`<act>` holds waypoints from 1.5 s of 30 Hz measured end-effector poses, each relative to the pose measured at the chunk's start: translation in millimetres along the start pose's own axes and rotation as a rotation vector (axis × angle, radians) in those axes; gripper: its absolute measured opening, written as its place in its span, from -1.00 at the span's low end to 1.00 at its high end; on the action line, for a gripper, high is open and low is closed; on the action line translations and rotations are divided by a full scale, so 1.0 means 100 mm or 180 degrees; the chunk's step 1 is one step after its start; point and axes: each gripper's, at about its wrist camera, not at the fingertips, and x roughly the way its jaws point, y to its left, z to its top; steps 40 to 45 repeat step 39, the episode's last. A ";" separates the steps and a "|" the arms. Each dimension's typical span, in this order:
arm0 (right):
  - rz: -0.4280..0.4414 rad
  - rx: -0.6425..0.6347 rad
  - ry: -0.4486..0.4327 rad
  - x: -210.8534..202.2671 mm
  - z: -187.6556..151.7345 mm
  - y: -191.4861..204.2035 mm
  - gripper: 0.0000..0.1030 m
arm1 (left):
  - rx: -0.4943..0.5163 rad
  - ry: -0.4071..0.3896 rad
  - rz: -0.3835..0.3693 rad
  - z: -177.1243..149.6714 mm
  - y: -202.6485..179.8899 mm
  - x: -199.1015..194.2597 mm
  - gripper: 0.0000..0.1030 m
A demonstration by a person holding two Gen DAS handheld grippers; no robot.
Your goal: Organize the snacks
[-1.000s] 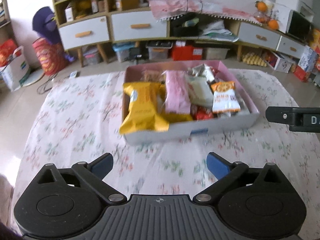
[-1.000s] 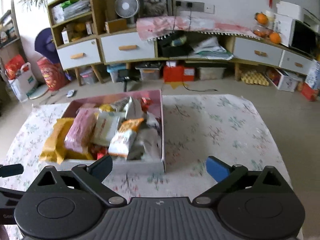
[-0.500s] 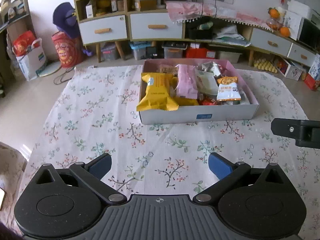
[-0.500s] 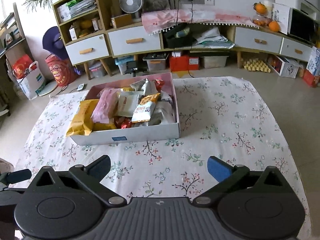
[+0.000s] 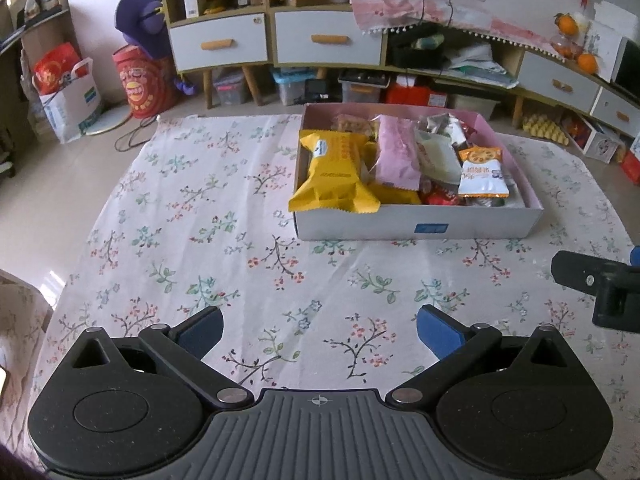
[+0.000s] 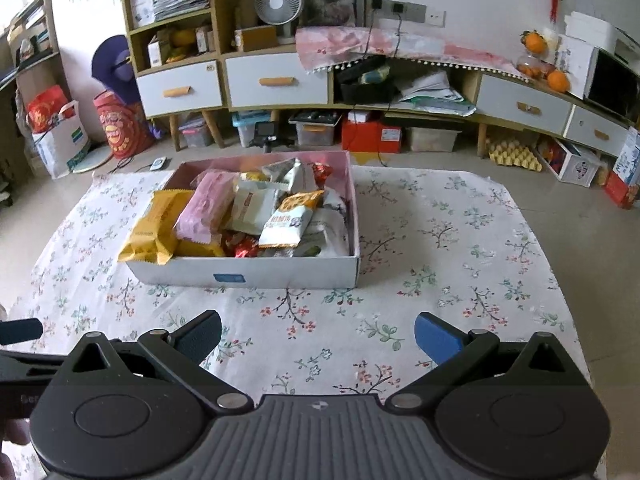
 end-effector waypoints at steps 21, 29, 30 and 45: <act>0.0021 -0.0178 0.0054 0.00 -0.06 0.13 0.59 | 0.0044 -0.0051 0.0039 -0.03 -0.02 -0.08 1.00; 0.0016 -0.0181 0.0064 0.02 -0.06 0.15 0.60 | 0.0030 -0.0031 0.0006 -0.03 -0.02 -0.08 1.00; 0.0018 -0.0177 0.0064 0.02 -0.06 0.15 0.59 | 0.0033 -0.0032 0.0009 -0.02 -0.02 -0.08 1.00; 0.0015 -0.0192 0.0062 0.02 -0.06 0.16 0.59 | 0.0050 -0.0038 0.0016 -0.02 0.00 -0.07 1.00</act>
